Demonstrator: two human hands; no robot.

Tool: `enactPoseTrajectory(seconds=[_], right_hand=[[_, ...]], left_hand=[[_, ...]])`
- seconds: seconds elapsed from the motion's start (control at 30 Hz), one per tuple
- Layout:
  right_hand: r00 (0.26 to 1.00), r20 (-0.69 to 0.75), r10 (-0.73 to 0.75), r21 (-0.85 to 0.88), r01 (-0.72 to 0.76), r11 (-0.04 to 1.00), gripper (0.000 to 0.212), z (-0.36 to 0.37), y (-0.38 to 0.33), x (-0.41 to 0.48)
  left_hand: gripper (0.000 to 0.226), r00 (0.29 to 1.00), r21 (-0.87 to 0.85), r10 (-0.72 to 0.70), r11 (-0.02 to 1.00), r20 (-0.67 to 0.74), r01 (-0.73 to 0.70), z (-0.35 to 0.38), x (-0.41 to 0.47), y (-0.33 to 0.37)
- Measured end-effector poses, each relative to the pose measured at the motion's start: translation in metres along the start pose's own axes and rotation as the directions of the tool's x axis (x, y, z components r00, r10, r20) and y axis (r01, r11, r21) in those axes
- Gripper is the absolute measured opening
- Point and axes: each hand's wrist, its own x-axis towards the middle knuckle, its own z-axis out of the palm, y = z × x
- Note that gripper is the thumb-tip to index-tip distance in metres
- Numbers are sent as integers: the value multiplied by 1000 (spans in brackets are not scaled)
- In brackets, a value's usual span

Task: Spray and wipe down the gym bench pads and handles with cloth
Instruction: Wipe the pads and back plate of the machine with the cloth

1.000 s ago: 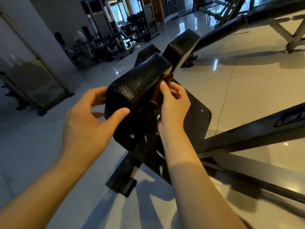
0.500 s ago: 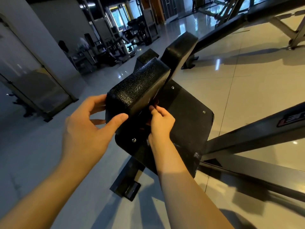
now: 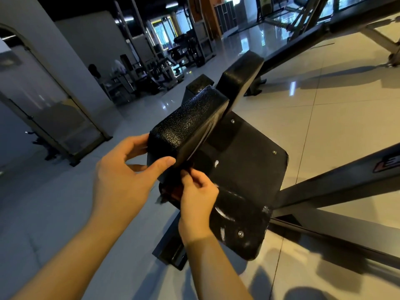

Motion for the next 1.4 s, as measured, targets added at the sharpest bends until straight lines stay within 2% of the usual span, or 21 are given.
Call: enactPoseTrajectory(seconds=[0.07, 0.23, 0.3, 0.33, 0.47, 0.53, 0.67, 0.73, 0.77, 0.9, 0.93, 1.0, 1.13, 1.2, 1.27, 1.37, 1.4], right_hand=[[1000, -9, 16, 20, -16, 1000, 15, 2, -12, 6], [946, -140, -292, 100, 307, 947, 14, 3, -85, 47], [931, -133, -339, 45, 348, 937, 16, 5, -76, 39], [945, -114, -305, 25, 310, 950, 16, 5, -59, 29], [1000, 0, -22, 26, 22, 999, 15, 3, -5, -15], [999, 3, -47, 33, 47, 998, 14, 3, -19, -9], [951, -66, -302, 125, 308, 943, 13, 1, -80, 18], [927, -60, -371, 66, 375, 925, 14, 2, -76, 8], [932, -47, -359, 14, 360, 933, 15, 3, -62, 1], [998, 58, -36, -44, 39, 998, 11, -1, -6, -31], [998, 66, -17, -45, 20, 999, 13, -2, -8, -33], [995, 71, -67, -1, 67, 998, 13, -2, -29, -28], [952, 33, -303, 113, 297, 948, 10, -4, -76, -13], [925, 26, -380, 7, 380, 925, 13, -4, -66, -12], [944, 44, -327, -125, 330, 936, 13, -5, -38, -16], [992, 67, -108, -118, 115, 986, 14, -4, -13, -22], [994, 62, -92, -92, 97, 991, 15, -4, -17, -22]], left_hand=[[51, 1000, -1, 12, 1000, 3, -12, 0, 0, 0], [53, 999, -1, 32, 999, 2, -32, 2, -2, 0], [52, 999, 8, 31, 999, -5, -31, 1, -2, 0], [51, 1000, 8, 29, 1000, -8, -28, 0, -2, 1], [50, 1000, 2, 23, 1000, 0, -23, 0, -3, 0], [49, 999, -7, 31, 999, 7, -31, 0, -2, 1], [54, 998, 4, 57, 998, 10, -57, 1, -3, 1], [52, 999, 1, 54, 999, 9, -54, 1, -3, 1], [51, 999, 0, 52, 999, 8, -52, 1, -3, 1], [48, 999, -9, 40, 999, 15, -40, 1, -4, 2], [49, 999, -8, 38, 999, 19, -38, 0, -4, 3], [49, 999, 2, 46, 999, 25, -46, -1, -3, 3], [50, 998, 17, 55, 998, 18, -55, 0, -4, 4], [50, 999, 17, 43, 999, 5, -43, 1, -5, 4], [52, 1000, 21, 28, 999, -6, -28, 2, -6, 5], [53, 1000, 46, 17, 999, -11, -17, 2, -7, 7], [53, 1000, 55, 18, 998, -7, -18, 2, -8, 7]])
